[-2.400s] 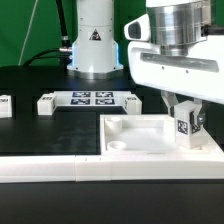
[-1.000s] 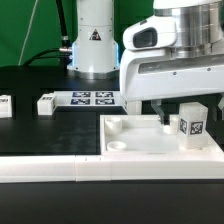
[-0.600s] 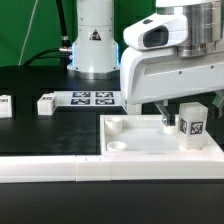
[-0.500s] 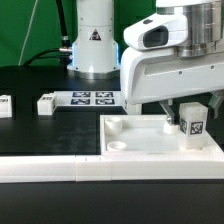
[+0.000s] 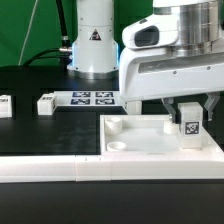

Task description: Assemble one leg

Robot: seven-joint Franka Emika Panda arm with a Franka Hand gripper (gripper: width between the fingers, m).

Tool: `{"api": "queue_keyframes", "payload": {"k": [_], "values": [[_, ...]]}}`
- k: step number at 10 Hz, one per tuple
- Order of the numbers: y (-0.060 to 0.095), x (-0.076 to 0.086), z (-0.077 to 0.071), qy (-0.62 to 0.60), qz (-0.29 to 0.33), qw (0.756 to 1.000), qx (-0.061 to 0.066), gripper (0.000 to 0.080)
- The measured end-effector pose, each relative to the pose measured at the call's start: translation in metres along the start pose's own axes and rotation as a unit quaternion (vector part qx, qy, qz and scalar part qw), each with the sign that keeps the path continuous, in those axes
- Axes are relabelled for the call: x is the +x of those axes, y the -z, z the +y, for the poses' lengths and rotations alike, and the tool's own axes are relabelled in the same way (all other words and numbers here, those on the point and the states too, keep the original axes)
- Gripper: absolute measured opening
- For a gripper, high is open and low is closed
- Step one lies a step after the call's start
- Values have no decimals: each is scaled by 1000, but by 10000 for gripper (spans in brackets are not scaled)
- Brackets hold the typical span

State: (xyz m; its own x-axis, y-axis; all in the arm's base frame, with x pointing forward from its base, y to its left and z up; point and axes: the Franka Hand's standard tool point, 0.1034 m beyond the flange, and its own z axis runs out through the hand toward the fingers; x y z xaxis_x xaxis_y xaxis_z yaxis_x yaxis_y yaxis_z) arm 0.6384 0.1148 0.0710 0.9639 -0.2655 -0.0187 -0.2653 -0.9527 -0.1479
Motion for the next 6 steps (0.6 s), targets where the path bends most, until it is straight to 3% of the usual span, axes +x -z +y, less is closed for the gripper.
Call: {"api": "queue_keyframes", "payload": {"k": [4,6], "values": [[-1,1,2,-249,-4,968,12,294],[-2,-1,2,-379,-7,926,10,294]]}}
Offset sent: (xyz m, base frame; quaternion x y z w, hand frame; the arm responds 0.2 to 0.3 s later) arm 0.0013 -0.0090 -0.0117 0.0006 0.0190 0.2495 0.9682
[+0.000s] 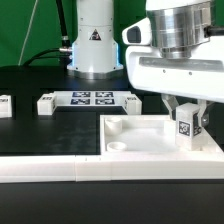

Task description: Assemble one leg

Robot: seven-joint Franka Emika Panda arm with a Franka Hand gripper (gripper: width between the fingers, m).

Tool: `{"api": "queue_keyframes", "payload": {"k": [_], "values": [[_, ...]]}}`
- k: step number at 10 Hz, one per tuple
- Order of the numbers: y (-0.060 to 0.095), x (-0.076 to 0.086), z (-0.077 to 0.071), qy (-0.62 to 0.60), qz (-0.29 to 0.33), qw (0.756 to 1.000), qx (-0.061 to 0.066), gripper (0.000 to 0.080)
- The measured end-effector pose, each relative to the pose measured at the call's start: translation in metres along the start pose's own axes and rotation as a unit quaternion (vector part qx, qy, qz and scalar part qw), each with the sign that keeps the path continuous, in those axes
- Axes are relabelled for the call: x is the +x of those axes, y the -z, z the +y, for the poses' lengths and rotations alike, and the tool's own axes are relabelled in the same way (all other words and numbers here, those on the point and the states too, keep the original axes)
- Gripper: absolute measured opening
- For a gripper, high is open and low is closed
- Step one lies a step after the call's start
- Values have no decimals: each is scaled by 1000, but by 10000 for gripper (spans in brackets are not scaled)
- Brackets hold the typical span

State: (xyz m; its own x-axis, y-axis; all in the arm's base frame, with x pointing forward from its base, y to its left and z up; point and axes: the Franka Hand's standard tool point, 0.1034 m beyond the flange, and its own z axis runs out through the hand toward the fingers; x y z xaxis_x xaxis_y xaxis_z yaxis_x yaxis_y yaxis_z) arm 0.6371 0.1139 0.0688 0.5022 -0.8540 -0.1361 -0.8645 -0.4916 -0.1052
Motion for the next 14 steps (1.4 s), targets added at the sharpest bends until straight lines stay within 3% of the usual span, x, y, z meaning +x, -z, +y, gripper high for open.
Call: {"api": "queue_keyframes", "payload": {"k": [3,7,10,14], "values": [[0,-5,-1,-183,2,983,-2,294],[-1,-5,-2,-297,-6,955,2,294],[0,-6,-3,-269,-7,963,1,611],[1,-16,-8,-26,-9,1000,-4,648]]}}
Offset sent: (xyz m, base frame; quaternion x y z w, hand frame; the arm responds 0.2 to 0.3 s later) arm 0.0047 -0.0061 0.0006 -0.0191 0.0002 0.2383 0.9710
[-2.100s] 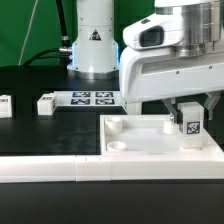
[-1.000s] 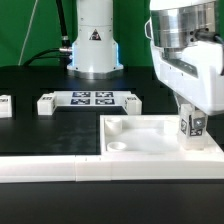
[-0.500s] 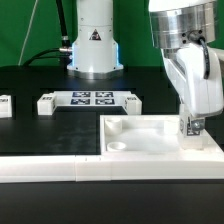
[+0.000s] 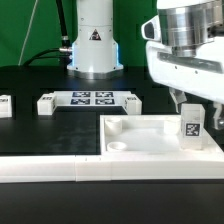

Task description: Assemble one leg

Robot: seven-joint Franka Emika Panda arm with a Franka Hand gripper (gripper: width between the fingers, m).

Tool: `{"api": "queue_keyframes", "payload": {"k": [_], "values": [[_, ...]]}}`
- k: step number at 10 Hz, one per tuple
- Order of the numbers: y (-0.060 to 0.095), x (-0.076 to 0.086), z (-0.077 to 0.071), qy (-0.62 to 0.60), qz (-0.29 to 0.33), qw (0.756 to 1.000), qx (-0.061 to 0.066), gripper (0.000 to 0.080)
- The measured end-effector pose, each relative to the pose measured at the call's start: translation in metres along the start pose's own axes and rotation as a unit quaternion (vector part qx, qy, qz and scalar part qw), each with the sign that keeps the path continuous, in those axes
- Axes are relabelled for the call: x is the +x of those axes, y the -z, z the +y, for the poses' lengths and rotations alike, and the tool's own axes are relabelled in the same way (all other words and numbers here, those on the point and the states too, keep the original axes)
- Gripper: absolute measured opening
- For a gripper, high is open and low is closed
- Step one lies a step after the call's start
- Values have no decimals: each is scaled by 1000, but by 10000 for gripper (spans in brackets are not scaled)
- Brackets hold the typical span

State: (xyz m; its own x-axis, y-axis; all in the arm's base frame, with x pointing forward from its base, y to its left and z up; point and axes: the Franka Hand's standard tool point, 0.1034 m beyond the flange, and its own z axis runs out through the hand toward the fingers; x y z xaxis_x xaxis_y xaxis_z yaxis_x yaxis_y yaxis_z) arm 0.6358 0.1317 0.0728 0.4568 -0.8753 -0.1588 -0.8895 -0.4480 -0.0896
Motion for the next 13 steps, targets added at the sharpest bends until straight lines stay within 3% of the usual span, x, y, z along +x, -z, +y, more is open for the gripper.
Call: {"api": "queue_keyframes", "payload": {"k": [3,7,9,10,11,12,13], "values": [[-1,-1,0,245,19,968,-45,649],[0,12,5,453,14,890,-51,649],[1,11,4,465,12,884,-49,649],[0,11,5,464,12,884,-50,554],[0,11,5,464,12,884,-50,359],[0,11,5,464,12,884,-50,359],[1,12,5,462,12,885,-50,290]]}}
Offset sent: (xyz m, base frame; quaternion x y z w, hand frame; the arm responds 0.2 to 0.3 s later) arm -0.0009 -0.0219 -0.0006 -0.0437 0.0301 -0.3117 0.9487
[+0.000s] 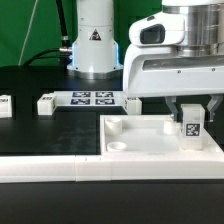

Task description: Assemble one leg

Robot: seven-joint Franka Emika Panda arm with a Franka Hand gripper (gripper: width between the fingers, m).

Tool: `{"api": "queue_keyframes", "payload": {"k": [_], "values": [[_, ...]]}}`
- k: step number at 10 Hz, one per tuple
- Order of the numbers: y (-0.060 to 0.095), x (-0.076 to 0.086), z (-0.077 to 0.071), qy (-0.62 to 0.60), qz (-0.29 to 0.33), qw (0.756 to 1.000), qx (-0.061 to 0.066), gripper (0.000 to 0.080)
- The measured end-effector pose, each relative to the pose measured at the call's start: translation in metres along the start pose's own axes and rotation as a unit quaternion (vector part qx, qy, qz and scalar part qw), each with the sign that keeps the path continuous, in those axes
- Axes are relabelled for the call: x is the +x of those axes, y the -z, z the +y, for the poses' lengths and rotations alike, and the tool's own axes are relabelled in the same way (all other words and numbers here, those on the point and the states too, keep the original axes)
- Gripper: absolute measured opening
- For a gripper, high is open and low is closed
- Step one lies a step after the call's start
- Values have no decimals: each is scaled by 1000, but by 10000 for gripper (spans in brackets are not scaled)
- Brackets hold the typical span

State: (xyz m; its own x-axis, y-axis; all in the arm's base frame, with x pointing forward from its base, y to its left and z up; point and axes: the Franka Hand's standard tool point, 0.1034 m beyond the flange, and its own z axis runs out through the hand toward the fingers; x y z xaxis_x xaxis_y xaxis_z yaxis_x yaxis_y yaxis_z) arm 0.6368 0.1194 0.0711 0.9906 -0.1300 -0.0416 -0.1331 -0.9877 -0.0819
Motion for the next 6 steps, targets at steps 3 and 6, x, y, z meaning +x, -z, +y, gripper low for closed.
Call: {"api": "queue_keyframes", "payload": {"k": [3,6], "values": [[0,0,0,-92,3,996,2,290],[0,0,-3,-323,10,946,-4,290]]}}
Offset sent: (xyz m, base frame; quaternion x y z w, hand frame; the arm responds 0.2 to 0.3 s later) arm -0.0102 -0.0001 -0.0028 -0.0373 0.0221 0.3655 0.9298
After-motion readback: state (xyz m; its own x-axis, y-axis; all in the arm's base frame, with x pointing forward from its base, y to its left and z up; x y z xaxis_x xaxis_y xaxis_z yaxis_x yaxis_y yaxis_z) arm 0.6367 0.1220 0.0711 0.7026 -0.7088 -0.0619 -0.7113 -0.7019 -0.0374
